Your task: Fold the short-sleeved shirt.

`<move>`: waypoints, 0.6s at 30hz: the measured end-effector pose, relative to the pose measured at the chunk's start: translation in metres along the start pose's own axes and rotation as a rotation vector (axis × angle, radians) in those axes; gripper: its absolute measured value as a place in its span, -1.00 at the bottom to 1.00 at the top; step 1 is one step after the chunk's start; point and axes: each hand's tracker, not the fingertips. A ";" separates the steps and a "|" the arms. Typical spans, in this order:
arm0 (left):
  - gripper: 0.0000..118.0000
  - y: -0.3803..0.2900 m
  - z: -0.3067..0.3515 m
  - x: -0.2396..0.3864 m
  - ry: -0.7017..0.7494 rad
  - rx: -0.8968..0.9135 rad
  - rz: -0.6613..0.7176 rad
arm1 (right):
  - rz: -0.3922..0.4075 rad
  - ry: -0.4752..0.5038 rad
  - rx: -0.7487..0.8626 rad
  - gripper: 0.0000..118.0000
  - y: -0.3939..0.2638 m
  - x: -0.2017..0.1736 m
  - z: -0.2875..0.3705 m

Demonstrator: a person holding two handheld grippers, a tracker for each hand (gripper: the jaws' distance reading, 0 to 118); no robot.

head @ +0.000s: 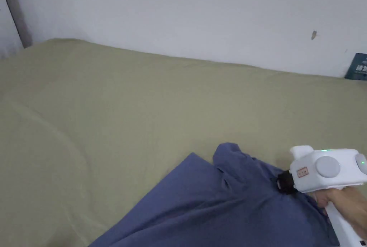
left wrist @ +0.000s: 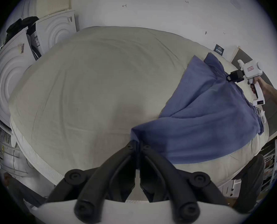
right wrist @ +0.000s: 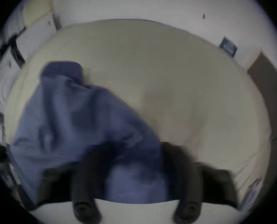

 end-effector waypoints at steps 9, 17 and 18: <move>-0.93 0.044 0.073 0.012 0.013 0.179 0.006 | 0.174 -0.067 0.340 -1.00 -0.020 -0.011 0.197; -0.93 0.156 0.181 0.059 -0.031 0.391 -0.032 | 0.201 -0.185 0.711 -1.00 -0.059 -0.009 0.445; -0.93 0.171 0.196 0.067 -0.032 0.424 -0.045 | 0.186 -0.181 0.720 -1.00 -0.049 0.011 0.452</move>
